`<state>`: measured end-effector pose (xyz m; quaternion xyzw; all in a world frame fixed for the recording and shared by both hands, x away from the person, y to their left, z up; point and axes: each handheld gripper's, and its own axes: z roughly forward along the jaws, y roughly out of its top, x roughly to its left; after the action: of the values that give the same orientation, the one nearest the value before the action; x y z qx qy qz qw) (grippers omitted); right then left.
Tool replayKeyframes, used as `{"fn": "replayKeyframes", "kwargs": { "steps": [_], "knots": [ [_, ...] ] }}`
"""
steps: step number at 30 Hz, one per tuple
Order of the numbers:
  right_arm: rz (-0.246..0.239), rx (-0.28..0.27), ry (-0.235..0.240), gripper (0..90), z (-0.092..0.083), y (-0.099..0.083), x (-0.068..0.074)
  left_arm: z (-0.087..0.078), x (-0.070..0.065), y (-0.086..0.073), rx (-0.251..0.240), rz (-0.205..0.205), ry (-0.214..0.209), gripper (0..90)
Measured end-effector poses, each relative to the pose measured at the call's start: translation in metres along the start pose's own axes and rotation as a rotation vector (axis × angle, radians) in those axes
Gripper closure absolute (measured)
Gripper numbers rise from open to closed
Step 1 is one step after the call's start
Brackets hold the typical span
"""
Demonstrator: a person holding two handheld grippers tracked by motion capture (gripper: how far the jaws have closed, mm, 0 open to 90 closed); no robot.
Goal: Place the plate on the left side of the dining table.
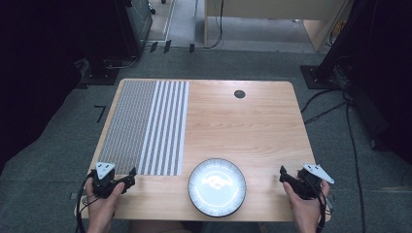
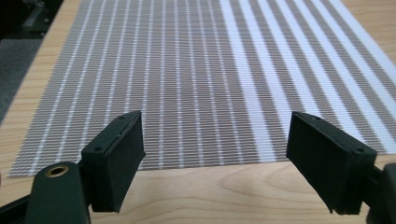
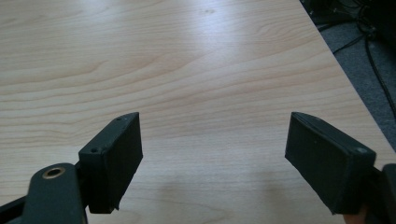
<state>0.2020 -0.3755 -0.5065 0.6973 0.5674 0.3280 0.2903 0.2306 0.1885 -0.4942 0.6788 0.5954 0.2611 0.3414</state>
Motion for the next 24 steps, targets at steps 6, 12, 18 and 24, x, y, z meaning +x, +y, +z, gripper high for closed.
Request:
{"fn": "replayKeyframes", "kwargs": {
  "steps": [6, 12, 18, 24],
  "knots": [
    [-0.013, -0.014, 0.032, 19.3, -0.006, 0.000, 0.013, 0.000, -0.019, -0.001, -0.006, 0.032, -0.038, 19.2],
    [-0.017, -0.019, 0.059, 19.6, -0.009, 0.000, 0.021, 0.001, -0.029, -0.001, -0.010, 0.042, -0.057, 19.2],
    [-0.021, -0.018, 0.084, 19.6, -0.011, 0.000, 0.028, 0.001, -0.036, -0.001, -0.012, 0.045, -0.070, 19.2],
    [-0.020, -0.018, 0.107, 19.9, -0.013, -0.001, 0.034, 0.002, -0.048, -0.002, -0.009, 0.067, -0.092, 19.2]
  ]
}}
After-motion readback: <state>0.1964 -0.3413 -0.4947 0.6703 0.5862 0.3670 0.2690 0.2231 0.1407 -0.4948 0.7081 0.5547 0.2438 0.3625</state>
